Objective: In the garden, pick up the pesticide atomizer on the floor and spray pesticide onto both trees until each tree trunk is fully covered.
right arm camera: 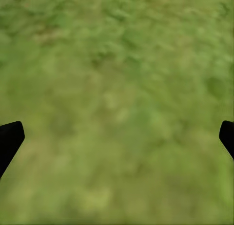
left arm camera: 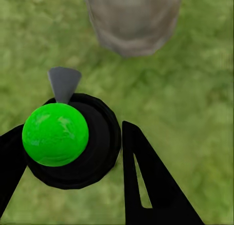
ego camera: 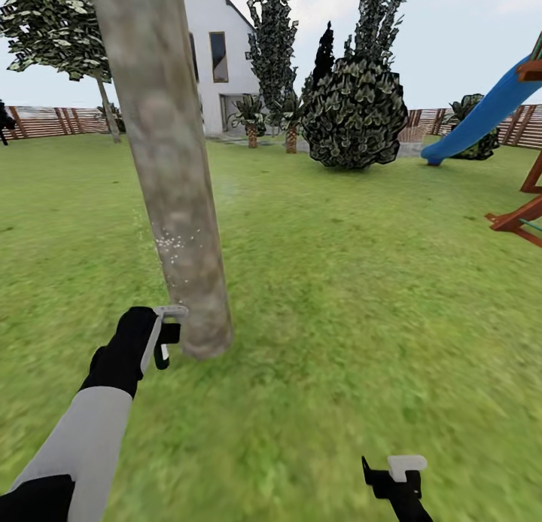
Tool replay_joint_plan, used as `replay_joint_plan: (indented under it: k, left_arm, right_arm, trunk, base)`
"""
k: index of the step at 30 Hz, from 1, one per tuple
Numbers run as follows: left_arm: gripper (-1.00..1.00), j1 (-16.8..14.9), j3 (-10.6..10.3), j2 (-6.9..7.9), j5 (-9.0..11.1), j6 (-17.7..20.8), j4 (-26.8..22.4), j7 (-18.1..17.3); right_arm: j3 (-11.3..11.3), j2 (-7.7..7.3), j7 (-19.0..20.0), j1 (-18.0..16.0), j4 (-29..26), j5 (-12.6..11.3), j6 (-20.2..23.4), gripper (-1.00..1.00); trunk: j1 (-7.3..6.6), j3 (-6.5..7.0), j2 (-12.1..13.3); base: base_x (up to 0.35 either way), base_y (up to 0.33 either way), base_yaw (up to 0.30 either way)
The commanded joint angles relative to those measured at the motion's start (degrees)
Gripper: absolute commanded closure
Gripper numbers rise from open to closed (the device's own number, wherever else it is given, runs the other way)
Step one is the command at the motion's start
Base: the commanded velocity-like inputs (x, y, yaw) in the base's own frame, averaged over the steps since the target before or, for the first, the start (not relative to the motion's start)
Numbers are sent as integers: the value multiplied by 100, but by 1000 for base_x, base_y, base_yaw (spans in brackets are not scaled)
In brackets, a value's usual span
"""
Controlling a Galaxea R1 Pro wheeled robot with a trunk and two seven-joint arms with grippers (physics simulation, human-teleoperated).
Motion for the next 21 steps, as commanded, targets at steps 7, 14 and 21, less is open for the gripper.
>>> replay_joint_plan:
  k: [7,14,21]
  left_arm:
    - [100,305,-13,-44,40,-148,5,3]
    - [100,438,80,-69,10,-188,6,28]
    - [100,517,202,-112,32,-290,111,4]
  right_arm:
    - [0,0,0,-2,0,0,0,-100]
    - [0,0,0,-3,0,0,0,-100]
    - [0,0,0,-2,2,0,2,-100]
  trunk:
    - [0,0,0]
    - [0,0,0]
    - [0,0,0]
  base:
    - [37,-28,0]
    - [78,-87,0]
    - [1,0,0]
